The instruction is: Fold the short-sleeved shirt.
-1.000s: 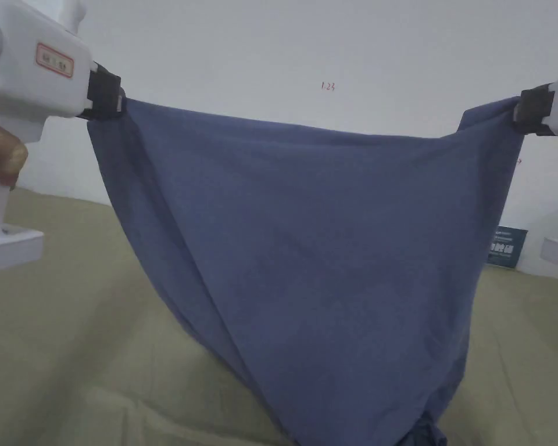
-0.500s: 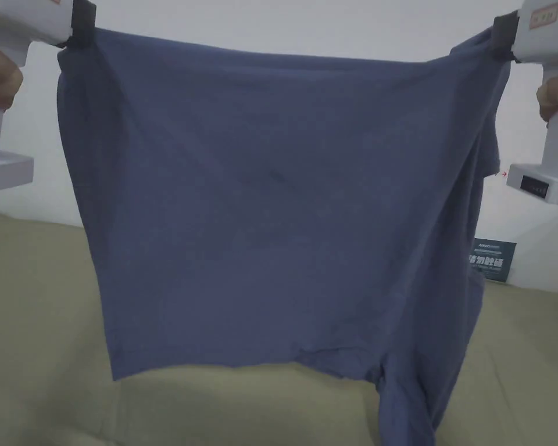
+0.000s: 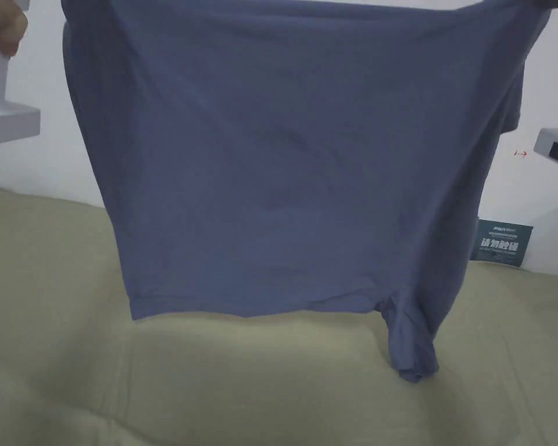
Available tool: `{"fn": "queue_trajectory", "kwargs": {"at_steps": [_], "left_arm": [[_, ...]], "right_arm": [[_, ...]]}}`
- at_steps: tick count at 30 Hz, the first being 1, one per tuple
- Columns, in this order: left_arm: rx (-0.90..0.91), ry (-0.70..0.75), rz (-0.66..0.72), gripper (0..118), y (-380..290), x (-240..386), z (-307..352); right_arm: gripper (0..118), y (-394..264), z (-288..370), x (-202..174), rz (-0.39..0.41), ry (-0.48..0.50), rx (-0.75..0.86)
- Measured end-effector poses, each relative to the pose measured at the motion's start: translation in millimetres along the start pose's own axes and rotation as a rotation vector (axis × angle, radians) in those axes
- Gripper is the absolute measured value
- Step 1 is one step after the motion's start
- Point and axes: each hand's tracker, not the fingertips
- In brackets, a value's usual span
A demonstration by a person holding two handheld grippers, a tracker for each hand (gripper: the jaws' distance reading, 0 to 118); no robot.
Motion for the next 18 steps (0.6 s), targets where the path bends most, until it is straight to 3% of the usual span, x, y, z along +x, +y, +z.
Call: {"fn": "queue_trajectory", "kwargs": {"at_steps": [18], "left_arm": [[-0.223,-0.165,0.143,0,-129.7,-6.6,73.5]], "right_arm": [[8,-124.6,127.0,23.8,-0.03,0.062,-0.261]]}}
